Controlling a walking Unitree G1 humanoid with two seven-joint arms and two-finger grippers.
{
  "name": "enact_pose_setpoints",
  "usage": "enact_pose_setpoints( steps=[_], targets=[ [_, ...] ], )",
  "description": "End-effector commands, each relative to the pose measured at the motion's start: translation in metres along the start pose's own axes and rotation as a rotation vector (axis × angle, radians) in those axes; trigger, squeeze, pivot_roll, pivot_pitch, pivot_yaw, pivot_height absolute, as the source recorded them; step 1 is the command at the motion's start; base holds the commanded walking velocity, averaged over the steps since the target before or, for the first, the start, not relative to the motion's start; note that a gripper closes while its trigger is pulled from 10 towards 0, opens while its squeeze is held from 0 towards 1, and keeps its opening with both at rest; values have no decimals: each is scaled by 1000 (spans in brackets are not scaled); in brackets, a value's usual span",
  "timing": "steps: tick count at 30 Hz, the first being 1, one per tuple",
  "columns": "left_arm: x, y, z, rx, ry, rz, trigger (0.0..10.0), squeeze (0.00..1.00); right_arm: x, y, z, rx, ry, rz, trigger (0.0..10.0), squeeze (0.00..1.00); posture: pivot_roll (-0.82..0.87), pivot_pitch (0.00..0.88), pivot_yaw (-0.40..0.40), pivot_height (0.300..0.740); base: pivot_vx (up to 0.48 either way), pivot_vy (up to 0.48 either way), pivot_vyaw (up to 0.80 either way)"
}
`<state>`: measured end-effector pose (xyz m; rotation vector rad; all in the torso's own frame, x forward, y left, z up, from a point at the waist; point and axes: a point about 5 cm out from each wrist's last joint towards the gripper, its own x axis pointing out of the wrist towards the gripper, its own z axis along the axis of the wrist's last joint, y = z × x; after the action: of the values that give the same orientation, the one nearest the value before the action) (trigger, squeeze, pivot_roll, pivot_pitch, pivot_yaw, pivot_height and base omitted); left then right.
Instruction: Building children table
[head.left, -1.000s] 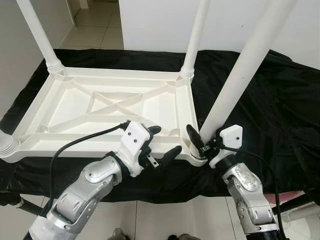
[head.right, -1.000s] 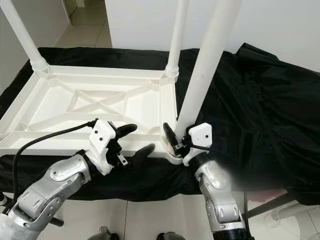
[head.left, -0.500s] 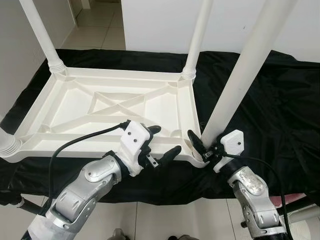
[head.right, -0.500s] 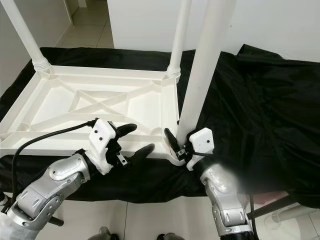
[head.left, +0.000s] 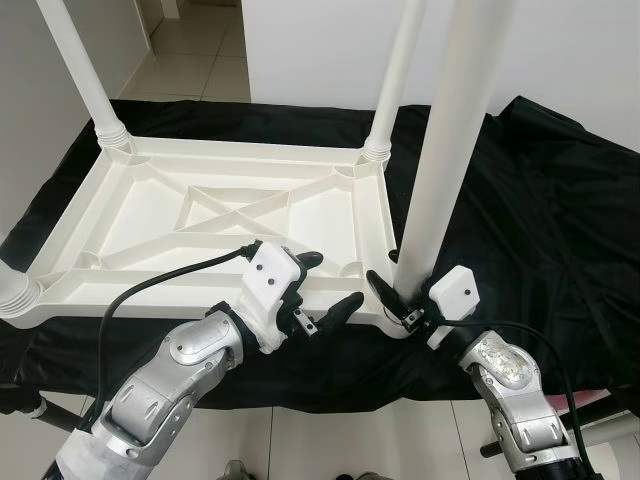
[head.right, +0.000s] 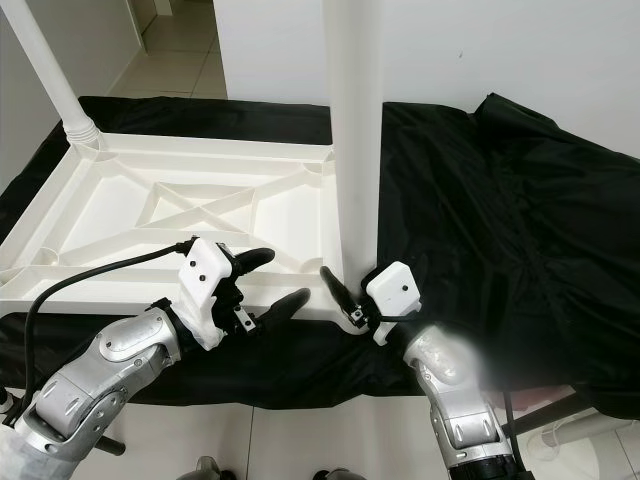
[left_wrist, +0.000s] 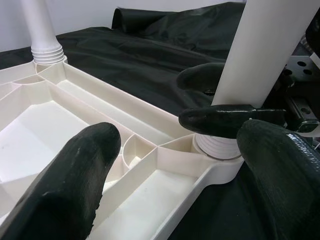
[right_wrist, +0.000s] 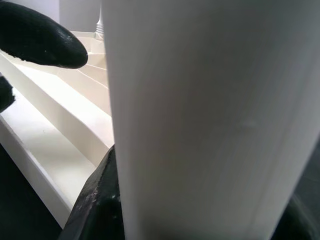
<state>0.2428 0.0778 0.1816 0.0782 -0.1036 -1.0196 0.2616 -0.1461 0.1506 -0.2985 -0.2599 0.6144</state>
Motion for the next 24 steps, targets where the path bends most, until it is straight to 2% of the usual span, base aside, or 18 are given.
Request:
enact_pose_setpoints(
  steps=[1, 2, 4, 6, 16, 24],
  targets=[
    [0, -9, 0, 0, 5, -138, 10000, 0, -7, 6, -25, 75, 125, 20, 10000, 0, -22, 118, -24, 740, 0, 0, 0],
    [0, -9, 1, 1, 4, -136, 10000, 0, -5, 5, -28, 131, 143, -7, 10000, 0, -21, 121, -25, 740, 0, 0, 0],
    [0, -9, 1, 1, 4, -136, 10000, 0, -5, 5, -28, 131, 143, -7, 10000, 0, -21, 121, -25, 740, 0, 0, 0],
    [0, -9, 1, 2, 3, -132, 10000, 0, -3, 2, -34, 197, 189, -46, 10000, 0, -20, 124, -28, 740, 0, 0, 0],
    [-1, -9, 1, 0, 4, -124, 10000, 0, 2, -4, -39, 241, 236, -95, 10000, 0, -15, 129, -33, 740, 0, 0, 0],
    [-1, -9, 1, -2, 4, -120, 10000, 0, 3, -12, -44, 257, 254, -187, 10000, 0, -12, 133, -35, 740, 0, 0, 0]
  ],
)
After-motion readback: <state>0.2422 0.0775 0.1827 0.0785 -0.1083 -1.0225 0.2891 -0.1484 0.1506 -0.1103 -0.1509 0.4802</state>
